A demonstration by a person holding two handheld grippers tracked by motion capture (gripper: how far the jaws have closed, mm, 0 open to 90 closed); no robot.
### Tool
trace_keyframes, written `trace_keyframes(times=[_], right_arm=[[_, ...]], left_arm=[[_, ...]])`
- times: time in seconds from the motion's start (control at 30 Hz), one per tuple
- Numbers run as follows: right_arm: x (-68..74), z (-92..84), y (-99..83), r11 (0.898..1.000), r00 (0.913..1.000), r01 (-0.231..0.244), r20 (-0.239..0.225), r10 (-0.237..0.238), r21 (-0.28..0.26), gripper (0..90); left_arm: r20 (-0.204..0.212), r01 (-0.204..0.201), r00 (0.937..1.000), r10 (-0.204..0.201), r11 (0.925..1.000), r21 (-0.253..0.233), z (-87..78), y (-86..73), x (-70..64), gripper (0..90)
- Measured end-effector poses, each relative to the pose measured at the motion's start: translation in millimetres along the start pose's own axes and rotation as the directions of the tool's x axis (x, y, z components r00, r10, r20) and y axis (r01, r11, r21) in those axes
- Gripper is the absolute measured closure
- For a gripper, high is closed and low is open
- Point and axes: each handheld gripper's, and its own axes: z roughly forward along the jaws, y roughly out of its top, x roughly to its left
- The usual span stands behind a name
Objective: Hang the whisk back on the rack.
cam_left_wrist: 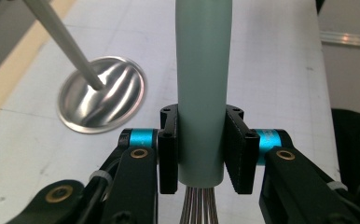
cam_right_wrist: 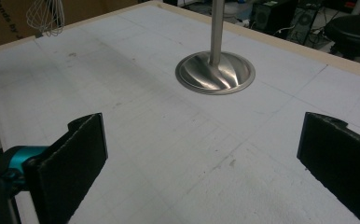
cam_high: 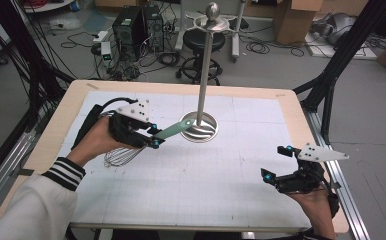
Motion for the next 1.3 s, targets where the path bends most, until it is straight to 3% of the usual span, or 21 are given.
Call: trace_keyframes(times=[0.37,0.6,1.03,1.3], right_arm=[[-0.6,0.8,0.1,1.000,1.0000,-0.004,-0.002,0.004,0.000,0.5],[-1.4,0.3,-0.1,1.000,1.0000,-0.001,-0.004,0.001,0.000,0.5],[-1.0,0.5,0.0,1.000,1.0000,-0.004,-0.007,0.004,0.002,0.5],[-1.3,1.3,0.0,1.000,1.0000,-0.004,-0.006,0.004,0.001,0.5]], left_arm=[[-0.071,0.024,0.9970,-0.030,0.9967,-0.077,-19.3,25.0,14.9,69.5],[-0.100,0.053,0.9926,-0.068,0.9878,-0.147,-31.1,39.2,27.1,69.5],[-0.141,0.049,0.9875,-0.072,0.9855,-0.162,-50.5,58.3,44.0,69.6],[-0.160,0.051,0.9835,-0.083,0.9798,-0.194,-66.1,70.8,57.7,69.5]])
